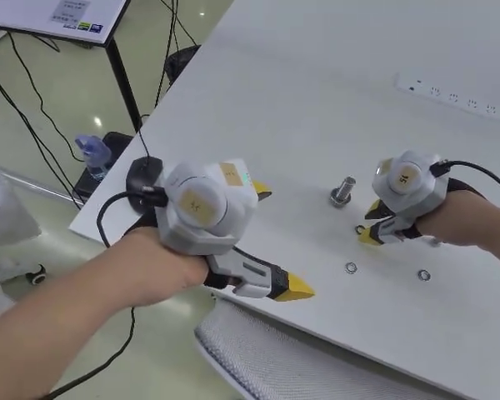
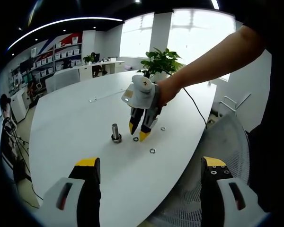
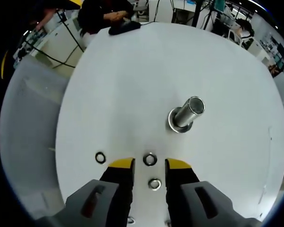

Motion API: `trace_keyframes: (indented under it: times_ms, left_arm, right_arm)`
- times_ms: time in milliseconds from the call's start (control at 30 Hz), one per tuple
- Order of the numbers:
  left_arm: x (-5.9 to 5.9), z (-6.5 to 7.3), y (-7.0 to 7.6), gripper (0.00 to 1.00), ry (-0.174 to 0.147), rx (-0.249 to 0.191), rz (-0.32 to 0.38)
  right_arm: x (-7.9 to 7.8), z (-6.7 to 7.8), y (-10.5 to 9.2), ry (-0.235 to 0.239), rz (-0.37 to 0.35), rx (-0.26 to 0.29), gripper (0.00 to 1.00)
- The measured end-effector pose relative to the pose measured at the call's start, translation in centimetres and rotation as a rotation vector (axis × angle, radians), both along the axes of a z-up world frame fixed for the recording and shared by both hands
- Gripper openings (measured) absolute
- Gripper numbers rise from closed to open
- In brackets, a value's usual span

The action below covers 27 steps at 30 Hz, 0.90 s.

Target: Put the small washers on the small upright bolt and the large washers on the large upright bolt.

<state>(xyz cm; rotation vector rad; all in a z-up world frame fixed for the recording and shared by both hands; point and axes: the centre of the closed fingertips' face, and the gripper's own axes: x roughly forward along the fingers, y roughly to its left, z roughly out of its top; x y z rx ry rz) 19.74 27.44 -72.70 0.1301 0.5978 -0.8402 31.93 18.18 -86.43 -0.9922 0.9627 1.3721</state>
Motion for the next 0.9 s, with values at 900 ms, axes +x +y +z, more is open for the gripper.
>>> trace_keyframes:
  times_ms: [900]
  left_arm:
    - [-0.64, 0.10, 0.15, 0.86, -0.001, 0.006, 0.007]
  right_arm:
    - [-0.39, -0.56, -0.15, -0.021, 0.012, -0.040, 0.18]
